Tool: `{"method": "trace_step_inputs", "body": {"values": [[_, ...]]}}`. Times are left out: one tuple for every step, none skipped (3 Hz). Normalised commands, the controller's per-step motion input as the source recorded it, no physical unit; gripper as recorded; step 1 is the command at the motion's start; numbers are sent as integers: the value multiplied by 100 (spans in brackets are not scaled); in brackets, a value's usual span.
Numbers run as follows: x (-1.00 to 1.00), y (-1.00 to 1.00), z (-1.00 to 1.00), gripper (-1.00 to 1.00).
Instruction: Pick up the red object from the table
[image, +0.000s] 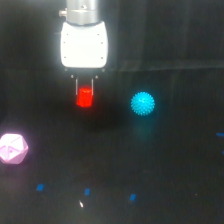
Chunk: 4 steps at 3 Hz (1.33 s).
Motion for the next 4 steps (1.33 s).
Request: {"method": "trace_step_inputs", "body": {"values": [[-12, 11, 13, -96], [-18, -31, -39, -95], [-22, 61, -50, -100], [-10, -8, -12, -99]]}}
